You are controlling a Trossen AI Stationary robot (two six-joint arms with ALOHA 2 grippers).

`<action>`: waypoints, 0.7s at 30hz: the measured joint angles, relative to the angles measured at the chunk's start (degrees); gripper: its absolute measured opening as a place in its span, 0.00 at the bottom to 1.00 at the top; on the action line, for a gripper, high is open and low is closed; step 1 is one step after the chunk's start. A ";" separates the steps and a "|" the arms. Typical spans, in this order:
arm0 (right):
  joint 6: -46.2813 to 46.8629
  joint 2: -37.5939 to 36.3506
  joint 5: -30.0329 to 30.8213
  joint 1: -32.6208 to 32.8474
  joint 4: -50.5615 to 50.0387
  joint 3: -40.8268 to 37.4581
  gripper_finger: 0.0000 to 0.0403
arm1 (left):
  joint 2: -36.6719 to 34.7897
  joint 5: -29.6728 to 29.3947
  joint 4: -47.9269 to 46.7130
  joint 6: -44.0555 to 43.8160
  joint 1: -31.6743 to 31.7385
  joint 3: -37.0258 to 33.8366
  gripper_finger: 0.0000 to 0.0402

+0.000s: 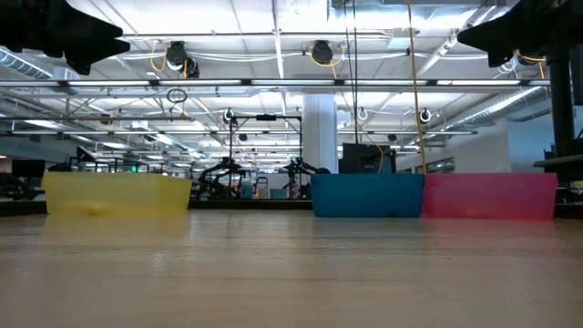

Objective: Pick & Place Kitchen Items
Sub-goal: Return to Home Position

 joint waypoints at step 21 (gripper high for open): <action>1.70 -4.52 -0.02 0.02 1.53 -3.32 0.02 | 0.01 6.88 18.92 7.87 -0.02 -11.97 0.48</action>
